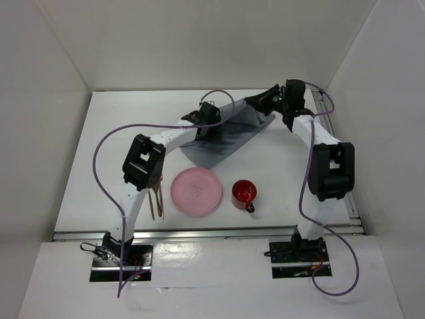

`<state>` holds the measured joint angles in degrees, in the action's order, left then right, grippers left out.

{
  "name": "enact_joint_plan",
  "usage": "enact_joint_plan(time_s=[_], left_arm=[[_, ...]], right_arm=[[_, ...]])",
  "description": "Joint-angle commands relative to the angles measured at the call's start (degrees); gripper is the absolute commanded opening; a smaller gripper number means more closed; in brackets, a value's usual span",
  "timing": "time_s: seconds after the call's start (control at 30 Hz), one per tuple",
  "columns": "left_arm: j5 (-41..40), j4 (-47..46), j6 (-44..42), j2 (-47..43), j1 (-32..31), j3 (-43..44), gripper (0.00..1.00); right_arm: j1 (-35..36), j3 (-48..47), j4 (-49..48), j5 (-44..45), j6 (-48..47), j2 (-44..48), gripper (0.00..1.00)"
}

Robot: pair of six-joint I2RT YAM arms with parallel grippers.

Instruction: Set the dinner table for one person

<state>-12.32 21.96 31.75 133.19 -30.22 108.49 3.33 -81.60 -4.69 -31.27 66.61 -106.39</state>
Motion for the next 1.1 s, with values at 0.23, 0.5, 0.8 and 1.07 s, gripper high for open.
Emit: enact_joint_plan(time_s=[0.23, 0.5, 0.8, 1.07], left_arm=[[-3.3, 2.8, 1.7, 4.8, -0.8, 7.8, 0.59], [-4.7, 2.8, -0.1, 3.6, -0.8, 8.1, 0.47], [-5.3, 5.7, -1.3, -0.4, -0.8, 8.7, 0.00], [1.8, 5.7, -10.9, -20.2, 3.4, -5.2, 0.00]], right_arm=[[-0.4, 2.6, -3.8, -2.0, -0.5, 4.8, 0.00], [-0.4, 3.7, -3.3, -2.0, -1.1, 5.9, 0.00], [-1.5, 3.6, -0.9, -0.8, -2.2, 7.1, 0.00], [-4.3, -0.8, 2.0, -1.9, -3.6, 8.1, 0.00]])
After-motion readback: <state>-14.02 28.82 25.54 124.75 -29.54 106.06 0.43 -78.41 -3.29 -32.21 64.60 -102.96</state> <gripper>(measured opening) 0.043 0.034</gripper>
